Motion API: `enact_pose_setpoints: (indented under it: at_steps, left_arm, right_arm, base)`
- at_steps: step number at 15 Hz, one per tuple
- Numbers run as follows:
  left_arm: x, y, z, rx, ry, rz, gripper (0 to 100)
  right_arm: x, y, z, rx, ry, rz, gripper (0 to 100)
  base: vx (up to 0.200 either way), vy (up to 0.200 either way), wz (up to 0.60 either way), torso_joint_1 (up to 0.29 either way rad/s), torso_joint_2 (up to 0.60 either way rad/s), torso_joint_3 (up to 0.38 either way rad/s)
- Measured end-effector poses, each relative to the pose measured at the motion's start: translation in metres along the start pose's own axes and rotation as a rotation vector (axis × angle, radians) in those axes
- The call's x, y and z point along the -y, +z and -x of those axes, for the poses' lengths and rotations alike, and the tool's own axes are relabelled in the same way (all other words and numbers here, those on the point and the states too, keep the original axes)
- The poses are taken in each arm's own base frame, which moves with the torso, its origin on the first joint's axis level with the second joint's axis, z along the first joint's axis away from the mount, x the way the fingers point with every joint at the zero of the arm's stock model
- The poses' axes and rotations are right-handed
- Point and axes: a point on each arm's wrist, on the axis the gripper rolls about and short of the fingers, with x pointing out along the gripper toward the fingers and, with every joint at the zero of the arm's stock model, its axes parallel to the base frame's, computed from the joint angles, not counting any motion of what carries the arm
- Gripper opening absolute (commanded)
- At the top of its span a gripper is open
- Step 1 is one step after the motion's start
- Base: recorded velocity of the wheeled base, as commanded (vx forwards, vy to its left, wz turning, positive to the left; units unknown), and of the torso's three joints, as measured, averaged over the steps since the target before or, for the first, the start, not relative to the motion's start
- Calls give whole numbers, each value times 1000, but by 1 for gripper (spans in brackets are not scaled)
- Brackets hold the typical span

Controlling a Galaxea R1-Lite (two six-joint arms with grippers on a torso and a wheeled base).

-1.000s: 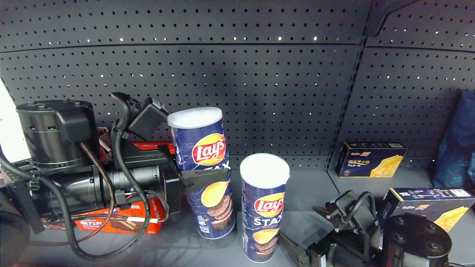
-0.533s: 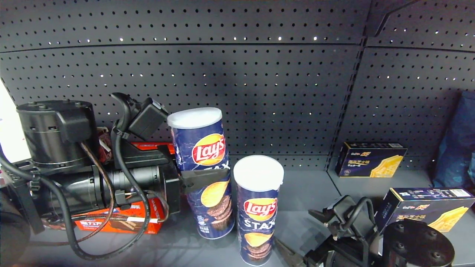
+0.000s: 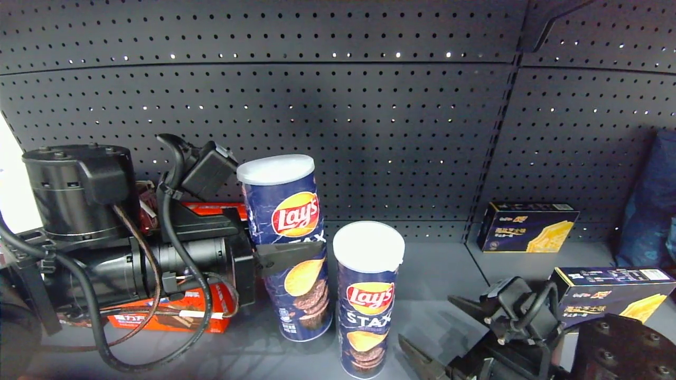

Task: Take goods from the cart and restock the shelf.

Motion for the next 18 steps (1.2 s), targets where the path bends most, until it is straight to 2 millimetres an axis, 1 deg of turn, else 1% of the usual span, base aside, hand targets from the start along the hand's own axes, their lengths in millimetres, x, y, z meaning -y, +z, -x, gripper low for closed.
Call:
enact_pose_setpoints:
  at_steps: [1, 3, 6, 8, 10, 13, 15, 16, 18]
  left_arm:
    - [-1, 0, 1, 1, 6, 1, 0]
    - [-3, 1, 4, 6, 18, 1, 0]
    - [-4, 2, 10, 15, 37, -1, 0]
    - [-2, 3, 14, 24, 55, -6, 0]
    - [-3, 5, 19, 34, 71, -10, 0]
    - [-5, 7, 25, 46, 110, -15, 0]
    - [-8, 6, 28, 48, 146, -14, 0]
    - [-8, 7, 28, 50, 150, -16, 0]
    - [-9, 9, 29, 57, 152, -20, 0]
  right_arm:
    - [4, 5, 5, 26, -10, -1, 100]
    - [19, 20, 19, 102, -57, 20, 100]
    - [37, 41, 45, 223, -124, 38, 100]
    - [55, 49, 61, 291, -214, 29, 100]
    - [68, 53, 81, 344, -301, 31, 100]
    - [82, 48, 105, 375, -414, 38, 100]
    - [95, 37, 127, 375, -566, 43, 100]
    - [97, 31, 138, 361, -622, 44, 100]
    - [93, 13, 161, 295, -687, 44, 100]
  base:
    - [0, 0, 0, 0, 0, 0]
    - [0, 0, 0, 0, 0, 0]
    - [0, 0, 0, 0, 0, 0]
    - [0, 0, 0, 0, 0, 0]
    - [0, 0, 0, 0, 0, 0]
    - [0, 0, 0, 0, 0, 0]
    - [0, 0, 0, 0, 0, 0]
    - [0, 0, 0, 0, 0, 0]
    - [0, 0, 0, 0, 0, 0]
